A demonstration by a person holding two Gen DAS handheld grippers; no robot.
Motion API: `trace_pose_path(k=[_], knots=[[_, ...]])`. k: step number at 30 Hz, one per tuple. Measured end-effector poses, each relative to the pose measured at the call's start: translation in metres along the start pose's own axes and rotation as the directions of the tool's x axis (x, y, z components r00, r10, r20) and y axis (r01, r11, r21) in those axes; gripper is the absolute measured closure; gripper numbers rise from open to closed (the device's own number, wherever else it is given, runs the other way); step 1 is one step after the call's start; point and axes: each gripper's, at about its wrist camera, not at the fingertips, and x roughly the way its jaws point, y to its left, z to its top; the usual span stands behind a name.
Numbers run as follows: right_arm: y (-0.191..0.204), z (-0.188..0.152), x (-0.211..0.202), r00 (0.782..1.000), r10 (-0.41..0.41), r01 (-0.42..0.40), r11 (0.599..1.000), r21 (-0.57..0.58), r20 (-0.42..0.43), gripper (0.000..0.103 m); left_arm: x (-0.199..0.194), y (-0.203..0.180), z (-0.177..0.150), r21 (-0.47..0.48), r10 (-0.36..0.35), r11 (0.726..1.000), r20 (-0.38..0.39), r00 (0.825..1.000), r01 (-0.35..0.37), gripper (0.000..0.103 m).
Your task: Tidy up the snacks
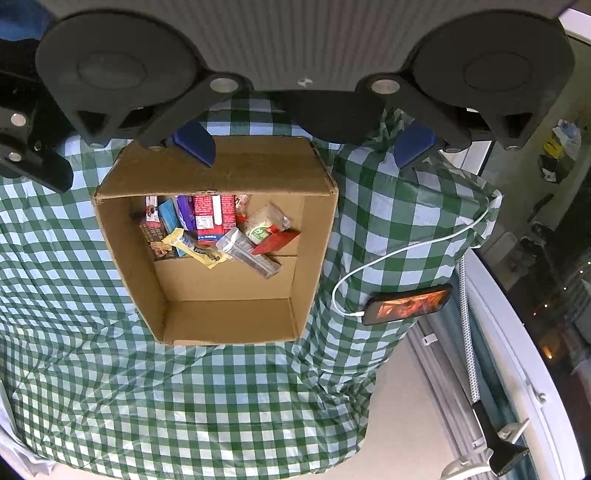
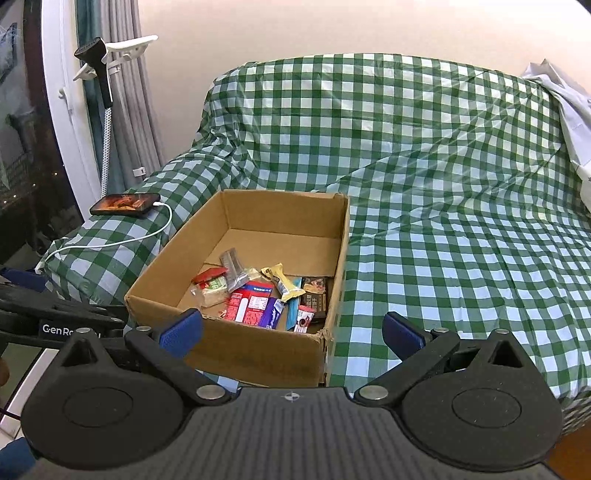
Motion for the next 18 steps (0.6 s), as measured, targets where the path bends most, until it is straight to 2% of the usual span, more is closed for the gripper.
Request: trace_pose_path(k=[18], knots=[[-0.0003,-0.0014,0.0012,1.0,0.0,0.0,1.0,-0.001,0.007,0.001,-0.0036,-0.0006,0.0004,-0.003,-0.019,1.0,0.017,1.0,0.019,0.0]])
